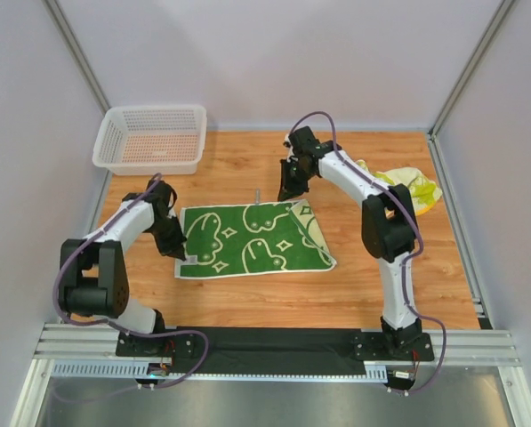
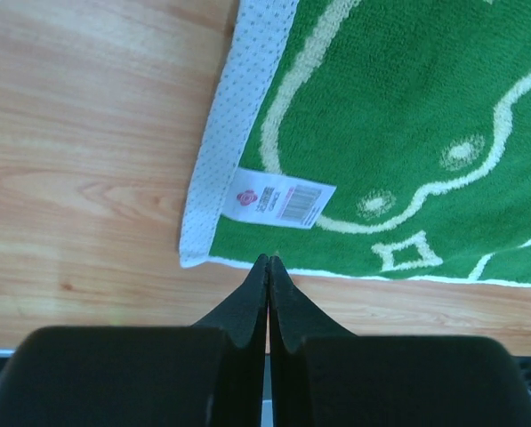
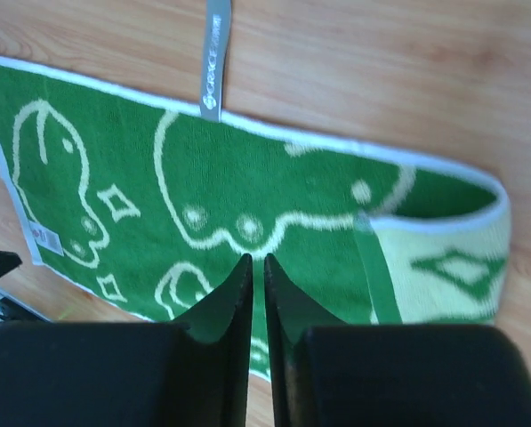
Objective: Roll the towels
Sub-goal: Flatten the towel
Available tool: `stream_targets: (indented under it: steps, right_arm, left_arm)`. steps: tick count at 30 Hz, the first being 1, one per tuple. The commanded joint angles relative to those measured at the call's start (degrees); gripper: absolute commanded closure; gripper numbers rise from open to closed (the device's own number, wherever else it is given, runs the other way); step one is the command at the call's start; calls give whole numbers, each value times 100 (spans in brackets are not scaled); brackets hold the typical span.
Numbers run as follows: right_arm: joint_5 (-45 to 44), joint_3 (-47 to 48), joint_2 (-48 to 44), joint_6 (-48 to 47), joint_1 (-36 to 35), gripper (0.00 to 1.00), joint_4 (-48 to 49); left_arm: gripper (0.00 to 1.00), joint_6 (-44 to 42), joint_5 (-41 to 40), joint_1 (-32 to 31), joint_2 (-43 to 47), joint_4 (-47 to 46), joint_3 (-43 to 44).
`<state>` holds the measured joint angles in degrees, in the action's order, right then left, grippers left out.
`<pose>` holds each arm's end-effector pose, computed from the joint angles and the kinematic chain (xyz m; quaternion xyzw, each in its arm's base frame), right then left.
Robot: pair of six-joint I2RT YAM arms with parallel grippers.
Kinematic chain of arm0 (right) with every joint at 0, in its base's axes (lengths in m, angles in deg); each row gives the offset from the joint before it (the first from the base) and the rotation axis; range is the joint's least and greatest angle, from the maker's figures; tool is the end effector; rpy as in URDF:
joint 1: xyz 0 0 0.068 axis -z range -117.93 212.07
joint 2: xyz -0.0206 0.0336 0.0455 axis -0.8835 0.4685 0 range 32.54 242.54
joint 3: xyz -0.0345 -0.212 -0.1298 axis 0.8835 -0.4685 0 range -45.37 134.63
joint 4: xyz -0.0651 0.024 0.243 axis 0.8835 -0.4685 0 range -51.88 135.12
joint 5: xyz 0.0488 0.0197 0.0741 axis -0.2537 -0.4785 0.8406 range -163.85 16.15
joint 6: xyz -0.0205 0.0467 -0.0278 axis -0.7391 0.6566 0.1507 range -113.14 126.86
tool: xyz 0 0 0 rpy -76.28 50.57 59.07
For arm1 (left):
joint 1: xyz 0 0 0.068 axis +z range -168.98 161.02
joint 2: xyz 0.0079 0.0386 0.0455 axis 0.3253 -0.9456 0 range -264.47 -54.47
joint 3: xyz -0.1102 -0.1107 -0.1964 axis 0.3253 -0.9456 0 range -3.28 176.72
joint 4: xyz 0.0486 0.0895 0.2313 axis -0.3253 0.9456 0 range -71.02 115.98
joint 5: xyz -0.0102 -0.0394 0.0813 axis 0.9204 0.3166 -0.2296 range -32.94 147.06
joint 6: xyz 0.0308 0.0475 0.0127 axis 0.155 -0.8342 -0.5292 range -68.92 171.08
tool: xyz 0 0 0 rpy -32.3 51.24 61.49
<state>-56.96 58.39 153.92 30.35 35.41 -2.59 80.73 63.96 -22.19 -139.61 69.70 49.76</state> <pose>0.3842 0.2064 0.2019 -0.0581 0.9651 0.2196 0.1307 0.2448 -0.0187 0.1651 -0.2242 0.9707 -0.0753 0.0430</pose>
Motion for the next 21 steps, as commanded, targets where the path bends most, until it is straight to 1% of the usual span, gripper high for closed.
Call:
stream_targets:
  steps: [1, 2, 5, 9, 12, 14, 17, 21]
  right_arm:
    - [492, 793, 613, -54, -15, 91, -274]
    - [448, 1073, 841, -89, -15, 91, -440]
    - [333, 1181, 1071, -221, -15, 91, -643]
    - [1, 936, 1221, -380, -6, 93, -811]
    - [-237, 558, 1151, -432, 55, 96, -785]
    - [-300, 277, 1011, -441, 143, 95, -706]
    - [-309, 153, 931, -520, 353, 95, -758]
    - [-563, 109, 887, -626, 740, 95, -907]
  left_arm:
    - [100, 23, 347, -5, -405, -334, 233]
    - [100, 32, 365, -5, -598, -361, 303]
    - [100, 6, 418, -23, -1011, -423, 496]
    - [100, -3, 147, -23, -1416, -291, 673]
    - [100, -20, 14, -14, -1592, -255, 656]
    - [100, -82, -39, -14, -1663, -264, 620]
    - [100, -144, -215, -14, -1760, -282, 585]
    - [100, -179, -364, 4, -1813, -299, 550]
